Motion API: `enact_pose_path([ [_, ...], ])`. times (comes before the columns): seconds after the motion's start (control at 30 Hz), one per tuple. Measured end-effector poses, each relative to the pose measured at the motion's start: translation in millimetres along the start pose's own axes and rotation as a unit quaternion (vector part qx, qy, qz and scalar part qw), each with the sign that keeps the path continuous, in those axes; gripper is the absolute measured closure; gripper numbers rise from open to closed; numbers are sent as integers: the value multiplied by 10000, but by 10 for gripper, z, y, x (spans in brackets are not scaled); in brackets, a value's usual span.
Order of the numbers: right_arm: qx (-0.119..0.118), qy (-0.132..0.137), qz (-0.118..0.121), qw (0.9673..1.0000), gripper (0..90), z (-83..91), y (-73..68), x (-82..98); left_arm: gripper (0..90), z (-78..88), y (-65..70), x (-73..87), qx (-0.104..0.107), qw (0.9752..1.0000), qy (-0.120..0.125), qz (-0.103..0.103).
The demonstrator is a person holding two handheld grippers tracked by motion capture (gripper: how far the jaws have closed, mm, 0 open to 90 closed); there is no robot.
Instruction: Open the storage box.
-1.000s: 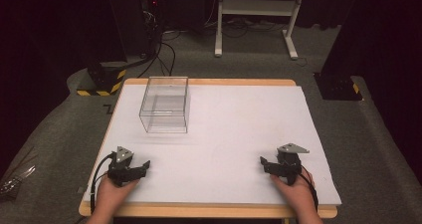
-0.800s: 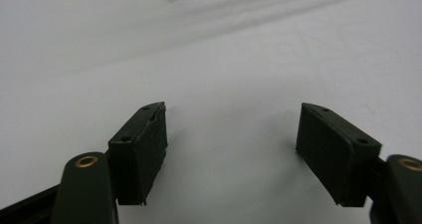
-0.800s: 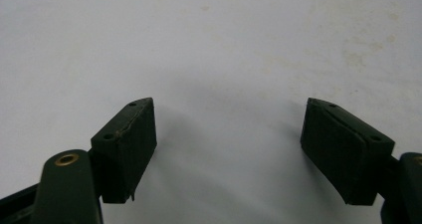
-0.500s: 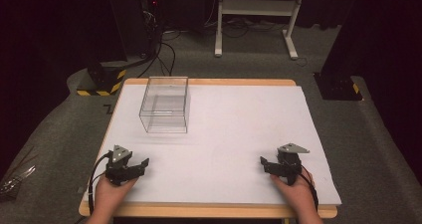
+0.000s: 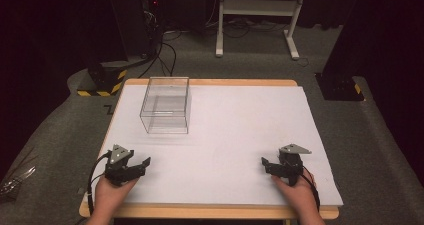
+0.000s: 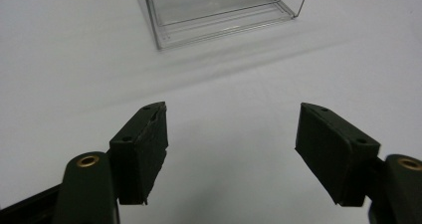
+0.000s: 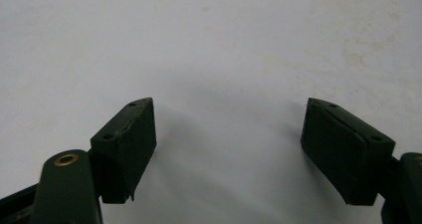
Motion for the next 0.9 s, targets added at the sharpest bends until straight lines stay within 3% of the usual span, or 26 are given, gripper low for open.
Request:
enact_pose_path([
  [0.2,2,-6,5,10000,217,0,0,1,270,34,29,-55,-54,9999,92,-34],
  [0.47,8,-6,16,10000,217,-1,0,0,219,29,105,-109,63,9999,125,27],
  [0.67,-4,2,3,10000,216,0,0,0,169,-32,166,-159,65,9999,98,32],
  [0.83,-10,2,11,10000,215,0,1,-1,154,-84,199,-234,-67,9998,181,-32],
  [0.9,-9,2,11,10000,215,0,1,-1,154,-108,218,-254,-9,9999,166,21],
])
Point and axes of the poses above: each handheld gripper's, and its own axes: z roughly backward along the jaws, x roughly out of its underside, y roughly to its right, the point moved 9 cm from there along -z, roughly forward along the jaws, and after that the axes turned 15 degrees about -x, right-handed, at the moved point
